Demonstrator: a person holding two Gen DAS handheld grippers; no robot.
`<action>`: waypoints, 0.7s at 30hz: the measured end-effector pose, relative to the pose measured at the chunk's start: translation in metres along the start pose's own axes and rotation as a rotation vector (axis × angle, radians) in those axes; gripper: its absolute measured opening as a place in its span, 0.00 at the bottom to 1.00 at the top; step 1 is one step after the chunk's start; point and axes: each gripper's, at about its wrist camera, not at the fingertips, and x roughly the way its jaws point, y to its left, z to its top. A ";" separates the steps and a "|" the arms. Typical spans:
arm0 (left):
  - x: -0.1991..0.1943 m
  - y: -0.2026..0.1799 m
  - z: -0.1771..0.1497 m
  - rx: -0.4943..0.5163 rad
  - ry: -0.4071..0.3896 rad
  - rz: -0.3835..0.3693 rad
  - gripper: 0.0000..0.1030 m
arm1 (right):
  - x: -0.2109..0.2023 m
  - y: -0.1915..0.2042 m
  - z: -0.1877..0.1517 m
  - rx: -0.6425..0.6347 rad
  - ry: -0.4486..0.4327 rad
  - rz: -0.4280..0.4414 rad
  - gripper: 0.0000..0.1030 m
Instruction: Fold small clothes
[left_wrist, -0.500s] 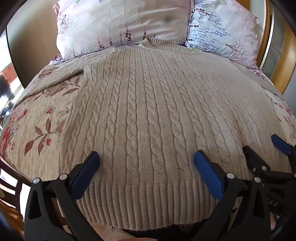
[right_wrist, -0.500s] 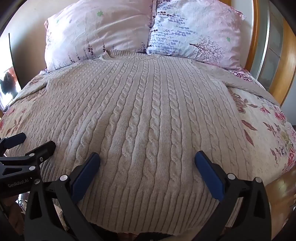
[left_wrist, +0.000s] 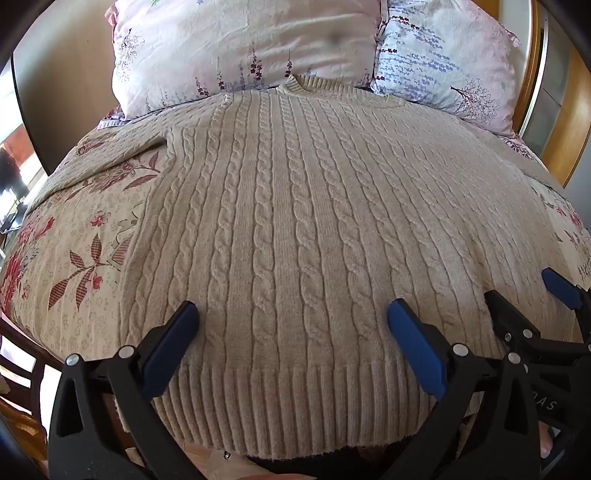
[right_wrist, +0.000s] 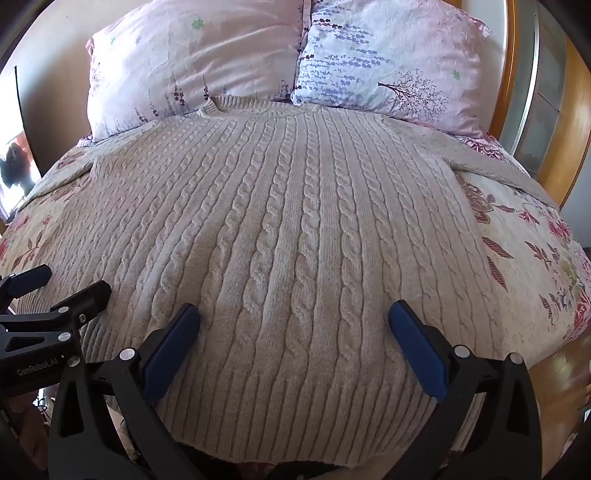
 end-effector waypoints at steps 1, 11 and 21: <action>0.000 0.000 0.000 0.000 0.001 0.000 0.98 | 0.000 0.000 0.000 0.000 -0.001 0.000 0.99; 0.000 0.000 0.000 0.000 0.002 0.000 0.98 | 0.000 0.000 0.000 0.000 0.003 0.000 0.99; 0.000 0.000 0.000 0.000 0.002 0.000 0.98 | 0.000 0.000 0.000 0.000 0.006 0.000 0.99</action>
